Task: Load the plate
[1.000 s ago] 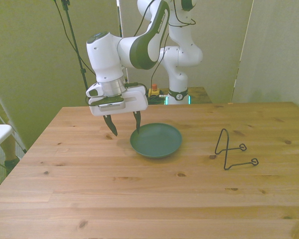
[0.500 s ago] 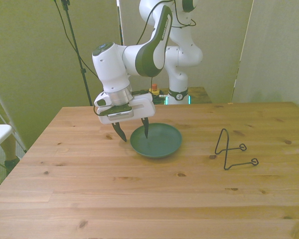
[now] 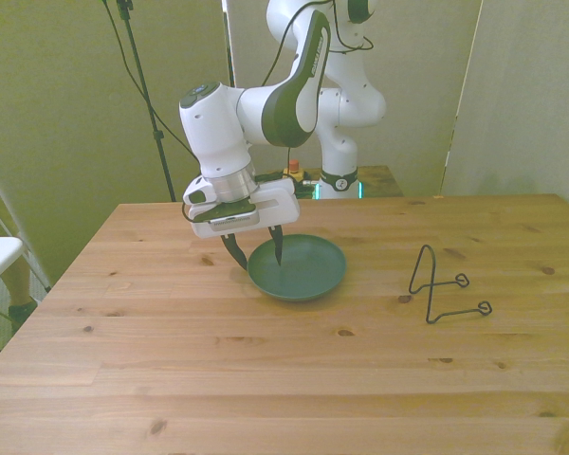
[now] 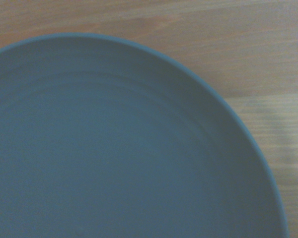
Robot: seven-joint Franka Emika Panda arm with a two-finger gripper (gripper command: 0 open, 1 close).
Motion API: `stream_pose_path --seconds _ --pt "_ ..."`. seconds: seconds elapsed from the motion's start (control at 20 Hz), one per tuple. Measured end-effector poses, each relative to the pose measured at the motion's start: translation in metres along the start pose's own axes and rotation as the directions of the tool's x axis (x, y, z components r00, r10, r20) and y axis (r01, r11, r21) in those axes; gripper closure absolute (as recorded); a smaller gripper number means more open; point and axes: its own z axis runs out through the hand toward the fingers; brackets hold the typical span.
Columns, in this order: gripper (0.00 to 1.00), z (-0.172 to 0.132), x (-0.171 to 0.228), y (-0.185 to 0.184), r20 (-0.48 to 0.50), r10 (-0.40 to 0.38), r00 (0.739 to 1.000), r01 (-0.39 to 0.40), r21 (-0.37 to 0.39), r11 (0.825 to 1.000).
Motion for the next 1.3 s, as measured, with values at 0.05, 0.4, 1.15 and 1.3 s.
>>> stream_pose_path --seconds 0.05,0.4,1.15,1.3 --pt "1.0 0.001 0.0 -0.001 0.0 0.0 1.0 0.0 0.001 1.0" --pt "1.0 0.006 -0.001 -0.006 -0.017 -0.009 1.0 0.009 0.002 1.0" --pt "1.0 -0.011 -0.014 -0.007 -0.063 -0.019 0.998 0.019 0.012 1.0" --pt "1.0 -0.035 -0.03 -0.012 -0.099 -0.028 0.995 0.029 0.014 0.999"
